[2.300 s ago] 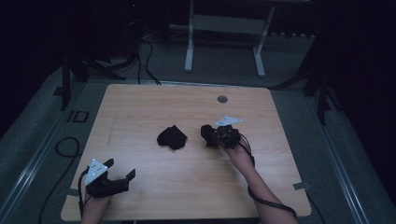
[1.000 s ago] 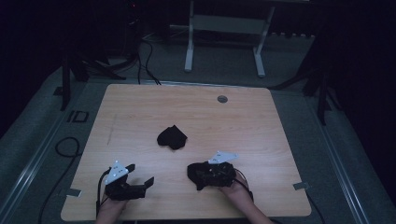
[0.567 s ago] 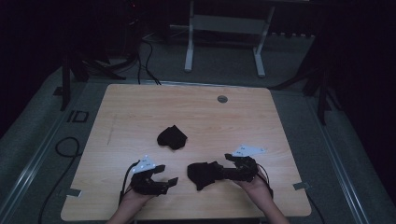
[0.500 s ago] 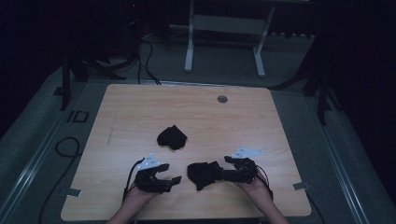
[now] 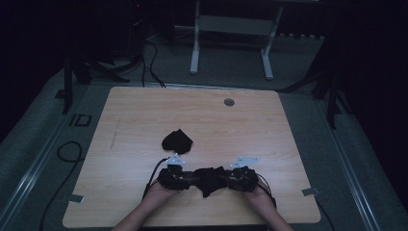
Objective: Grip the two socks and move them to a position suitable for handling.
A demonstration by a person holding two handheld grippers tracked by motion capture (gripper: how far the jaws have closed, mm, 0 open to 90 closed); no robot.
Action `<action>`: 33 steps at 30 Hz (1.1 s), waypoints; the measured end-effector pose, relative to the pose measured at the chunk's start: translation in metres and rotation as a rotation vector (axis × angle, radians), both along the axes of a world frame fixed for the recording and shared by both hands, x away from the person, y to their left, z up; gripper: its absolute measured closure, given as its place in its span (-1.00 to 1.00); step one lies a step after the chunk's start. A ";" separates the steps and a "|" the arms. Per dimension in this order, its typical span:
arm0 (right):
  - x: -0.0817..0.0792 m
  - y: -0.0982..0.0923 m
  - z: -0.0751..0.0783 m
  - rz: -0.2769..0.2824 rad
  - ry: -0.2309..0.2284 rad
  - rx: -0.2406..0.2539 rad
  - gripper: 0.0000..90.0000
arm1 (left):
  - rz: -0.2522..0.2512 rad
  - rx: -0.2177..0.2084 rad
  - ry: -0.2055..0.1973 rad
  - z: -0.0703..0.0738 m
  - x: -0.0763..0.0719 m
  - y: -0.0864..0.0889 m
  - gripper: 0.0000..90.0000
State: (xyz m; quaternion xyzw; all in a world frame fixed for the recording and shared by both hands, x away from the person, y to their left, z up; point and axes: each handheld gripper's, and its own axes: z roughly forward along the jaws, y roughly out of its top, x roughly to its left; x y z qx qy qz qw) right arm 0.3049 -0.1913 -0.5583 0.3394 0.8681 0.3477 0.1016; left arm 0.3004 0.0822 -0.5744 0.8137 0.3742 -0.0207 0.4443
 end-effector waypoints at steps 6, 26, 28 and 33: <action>-0.004 0.003 0.001 0.014 -0.035 -0.024 0.83 | -0.014 0.008 -0.005 0.001 0.001 -0.006 0.91; -0.029 -0.066 0.072 -0.116 -0.167 0.144 0.87 | 0.078 -0.023 -0.070 0.061 -0.033 0.070 0.94; -0.032 -0.074 0.065 -0.134 -0.140 0.162 0.87 | 0.079 -0.035 -0.039 0.054 -0.033 0.073 0.93; -0.031 -0.071 0.039 -0.142 -0.085 0.106 0.87 | 0.077 0.013 0.000 0.030 -0.023 0.064 0.93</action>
